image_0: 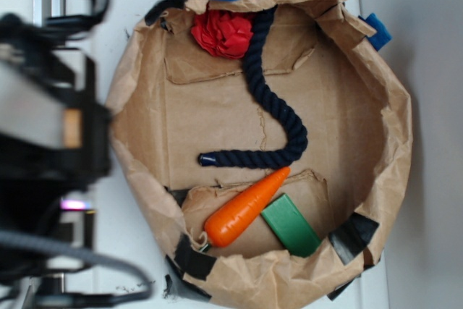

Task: Grab the green block.

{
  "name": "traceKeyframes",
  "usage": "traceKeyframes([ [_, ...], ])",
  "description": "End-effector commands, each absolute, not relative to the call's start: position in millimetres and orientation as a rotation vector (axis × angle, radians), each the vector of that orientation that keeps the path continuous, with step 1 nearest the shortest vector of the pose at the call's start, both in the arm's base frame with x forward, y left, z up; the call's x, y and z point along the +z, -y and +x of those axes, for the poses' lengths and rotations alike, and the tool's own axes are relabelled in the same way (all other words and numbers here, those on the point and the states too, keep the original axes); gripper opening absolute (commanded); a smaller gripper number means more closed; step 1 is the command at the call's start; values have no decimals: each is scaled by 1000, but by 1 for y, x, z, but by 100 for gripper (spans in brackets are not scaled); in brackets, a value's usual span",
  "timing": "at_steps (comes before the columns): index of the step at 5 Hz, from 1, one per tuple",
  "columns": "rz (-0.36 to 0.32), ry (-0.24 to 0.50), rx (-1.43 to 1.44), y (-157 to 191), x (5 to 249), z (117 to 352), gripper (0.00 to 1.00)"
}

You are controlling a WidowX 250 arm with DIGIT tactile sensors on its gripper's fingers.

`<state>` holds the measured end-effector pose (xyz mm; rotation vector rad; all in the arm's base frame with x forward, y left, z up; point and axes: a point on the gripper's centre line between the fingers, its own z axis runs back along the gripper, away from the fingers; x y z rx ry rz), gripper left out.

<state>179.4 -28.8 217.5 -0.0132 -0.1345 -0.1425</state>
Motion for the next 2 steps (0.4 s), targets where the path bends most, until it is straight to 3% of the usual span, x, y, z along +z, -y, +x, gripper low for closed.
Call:
traceKeyframes([
  [1, 99, 220, -340, 38, 223, 245, 100],
  [2, -51, 250, -495, 37, 204, 255, 100],
])
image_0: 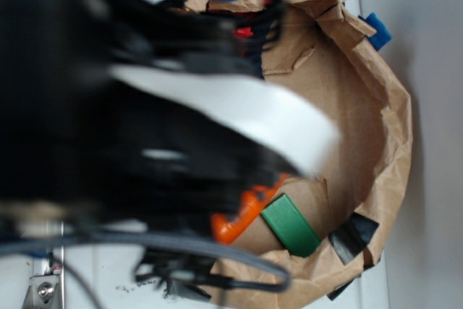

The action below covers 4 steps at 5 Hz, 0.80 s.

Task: Grab the green block.

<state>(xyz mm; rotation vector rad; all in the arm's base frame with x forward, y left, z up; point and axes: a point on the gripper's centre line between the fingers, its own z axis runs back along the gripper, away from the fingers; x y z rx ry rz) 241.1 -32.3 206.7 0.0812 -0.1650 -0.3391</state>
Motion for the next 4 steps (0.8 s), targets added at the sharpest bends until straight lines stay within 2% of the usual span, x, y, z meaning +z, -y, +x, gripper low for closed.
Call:
traceKeyframes([
  [1, -27, 256, -520, 29, 185, 261, 100],
  [2, -22, 293, -618, 23, 170, 267, 100],
  [3, -37, 290, -655, 15, 154, 273, 100],
  [4, -70, 255, -672, 10, 135, 279, 100],
])
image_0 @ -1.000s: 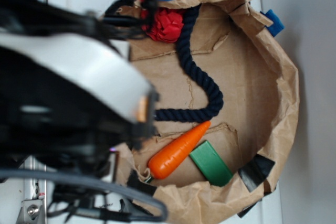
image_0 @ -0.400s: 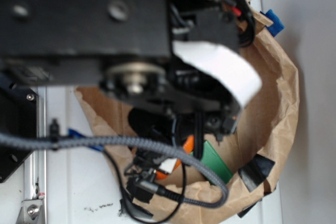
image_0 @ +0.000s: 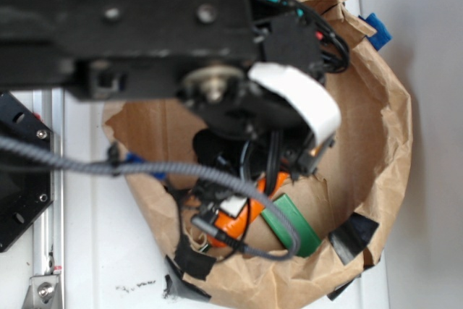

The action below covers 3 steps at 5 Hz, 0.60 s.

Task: Grab the green block.

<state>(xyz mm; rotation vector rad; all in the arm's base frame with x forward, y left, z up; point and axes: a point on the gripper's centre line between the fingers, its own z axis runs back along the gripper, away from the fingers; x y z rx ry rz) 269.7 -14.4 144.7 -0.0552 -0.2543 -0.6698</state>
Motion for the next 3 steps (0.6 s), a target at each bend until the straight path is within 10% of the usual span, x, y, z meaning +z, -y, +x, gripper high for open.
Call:
traceKeyframes([
  [1, -116, 253, -688, 13, 121, 286, 100],
  [3, -70, 310, -708, 57, 114, 292, 100],
])
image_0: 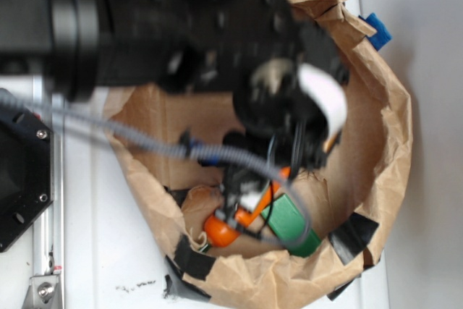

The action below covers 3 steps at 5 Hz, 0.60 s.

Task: Grab the green block.

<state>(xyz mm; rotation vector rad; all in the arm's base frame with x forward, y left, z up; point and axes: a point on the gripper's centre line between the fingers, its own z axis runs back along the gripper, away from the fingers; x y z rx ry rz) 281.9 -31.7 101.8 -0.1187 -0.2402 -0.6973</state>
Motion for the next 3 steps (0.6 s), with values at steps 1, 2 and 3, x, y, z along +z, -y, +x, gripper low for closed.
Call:
traceKeyframes([
  [1, -72, 310, -701, 57, 102, 305, 100],
  [2, -91, 299, -702, 53, 89, 316, 100],
  [3, -136, 271, -729, 55, 74, 313, 100],
])
